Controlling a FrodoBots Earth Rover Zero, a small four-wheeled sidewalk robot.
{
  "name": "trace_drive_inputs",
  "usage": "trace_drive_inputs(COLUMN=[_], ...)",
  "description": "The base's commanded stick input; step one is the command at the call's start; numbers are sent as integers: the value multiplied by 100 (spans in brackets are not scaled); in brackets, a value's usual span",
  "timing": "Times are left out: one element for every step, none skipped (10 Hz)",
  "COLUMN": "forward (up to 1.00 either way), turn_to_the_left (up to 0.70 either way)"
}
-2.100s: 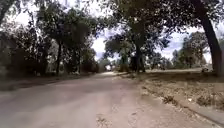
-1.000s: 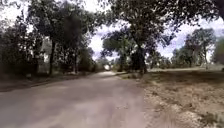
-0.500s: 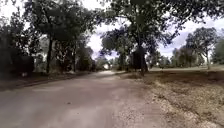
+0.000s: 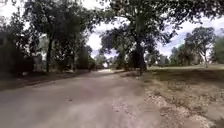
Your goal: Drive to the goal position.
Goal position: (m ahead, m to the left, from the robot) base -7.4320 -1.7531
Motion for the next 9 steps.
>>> trace_drive_inputs(forward=[-85, -85, -85, -30, 0, 0, 0, 0, 0], turn_to_the_left=[0, 0, 0, 0, 0, 29, 66, 85, 85])
